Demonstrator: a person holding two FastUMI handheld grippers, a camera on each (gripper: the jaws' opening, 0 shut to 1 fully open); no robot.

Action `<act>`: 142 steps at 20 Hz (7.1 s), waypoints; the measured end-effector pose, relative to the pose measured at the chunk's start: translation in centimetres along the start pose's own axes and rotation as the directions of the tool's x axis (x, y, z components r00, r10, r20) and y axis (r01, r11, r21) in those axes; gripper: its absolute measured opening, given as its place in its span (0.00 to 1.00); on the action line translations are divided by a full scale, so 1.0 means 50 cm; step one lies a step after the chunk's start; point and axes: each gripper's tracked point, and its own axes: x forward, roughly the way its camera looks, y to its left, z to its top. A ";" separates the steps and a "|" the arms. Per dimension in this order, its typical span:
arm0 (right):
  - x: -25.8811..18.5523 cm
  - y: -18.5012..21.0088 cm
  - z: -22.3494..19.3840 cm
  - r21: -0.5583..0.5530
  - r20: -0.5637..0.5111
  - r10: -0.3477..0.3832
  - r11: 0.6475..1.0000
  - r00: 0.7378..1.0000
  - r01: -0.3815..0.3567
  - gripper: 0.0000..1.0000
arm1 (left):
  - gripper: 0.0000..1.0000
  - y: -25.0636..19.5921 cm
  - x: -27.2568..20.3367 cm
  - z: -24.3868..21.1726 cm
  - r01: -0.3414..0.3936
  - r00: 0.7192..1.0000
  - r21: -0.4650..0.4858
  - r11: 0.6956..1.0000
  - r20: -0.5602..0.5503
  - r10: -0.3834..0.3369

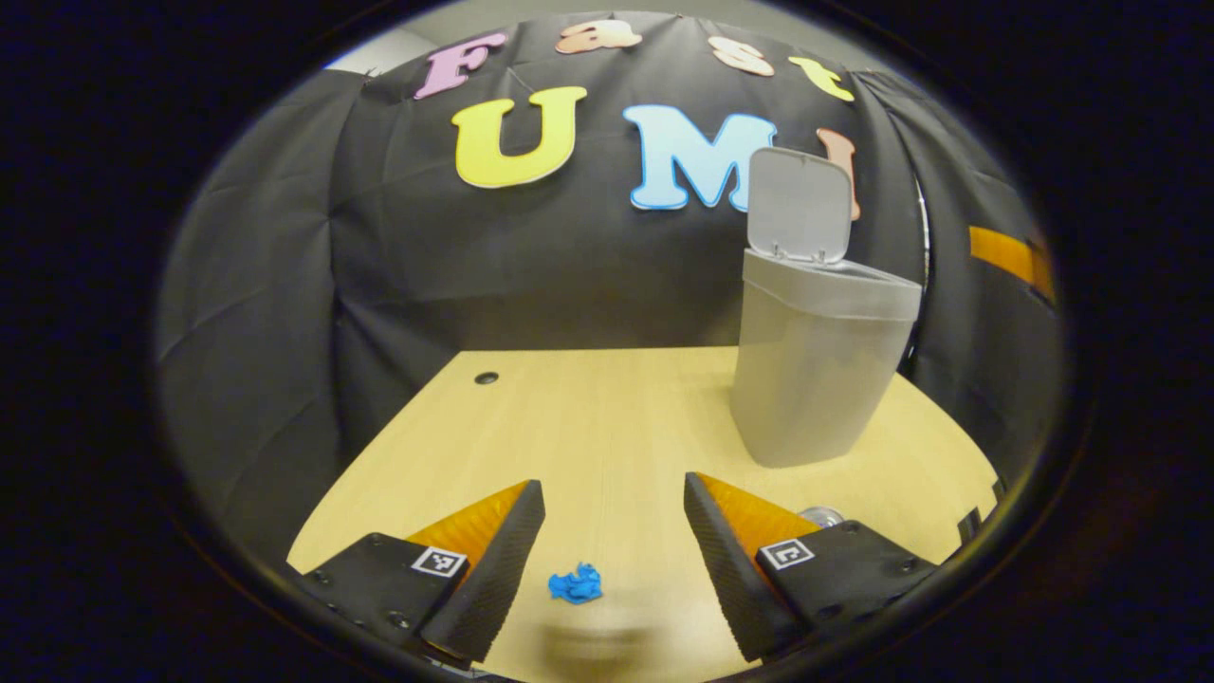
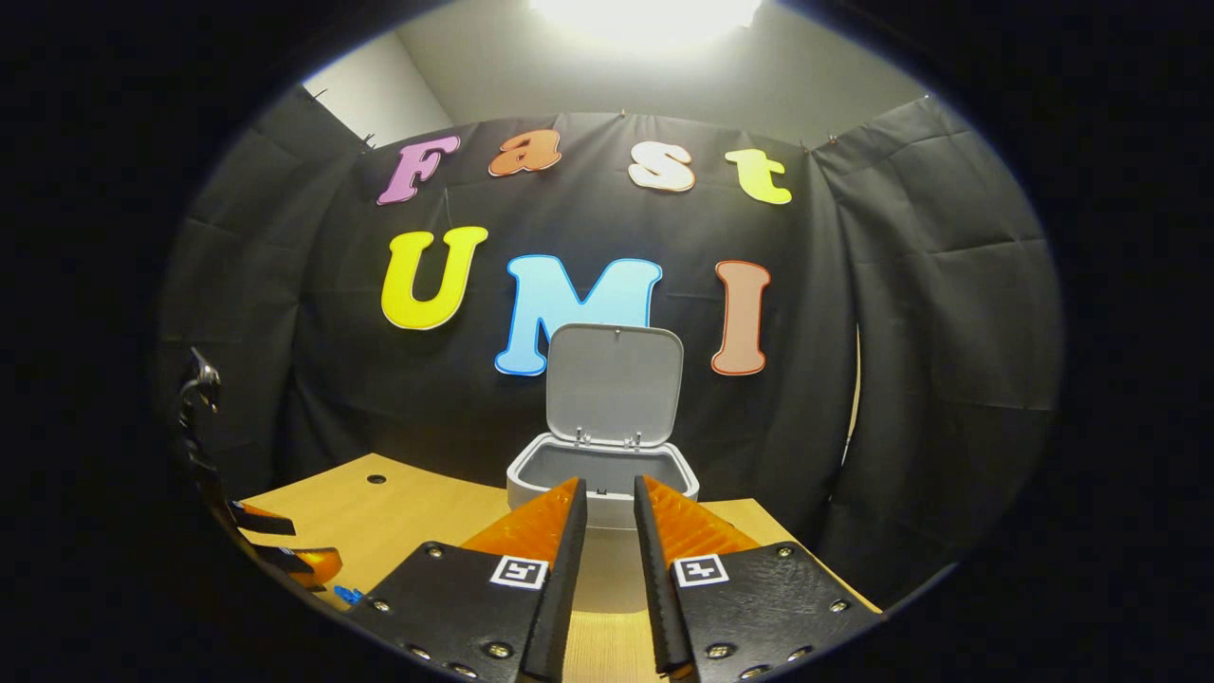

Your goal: Press the lid of the desktop garbage bin to open it, pick up the crumpled paper on the desktop and throw it into the bin, then pick up the pop can on the desktop and drop it into the bin, and finally close the garbage bin lid.

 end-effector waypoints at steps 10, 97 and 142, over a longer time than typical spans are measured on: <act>-0.015 -0.007 -0.002 0.022 -0.010 -0.034 0.999 0.999 0.035 0.77 | 1.00 0.012 0.040 -0.170 0.007 0.961 -0.053 0.999 -0.274 -0.021; -0.044 -0.176 -0.060 0.035 -0.112 -0.222 0.973 0.969 0.227 0.89 | 0.19 -0.420 0.134 0.389 0.354 0.856 0.144 0.924 0.349 -0.382; -0.013 -0.026 -0.075 0.005 -0.107 -0.007 1.000 0.994 0.007 0.91 | 0.96 -0.282 0.024 0.422 0.288 0.839 0.079 0.954 0.461 -0.291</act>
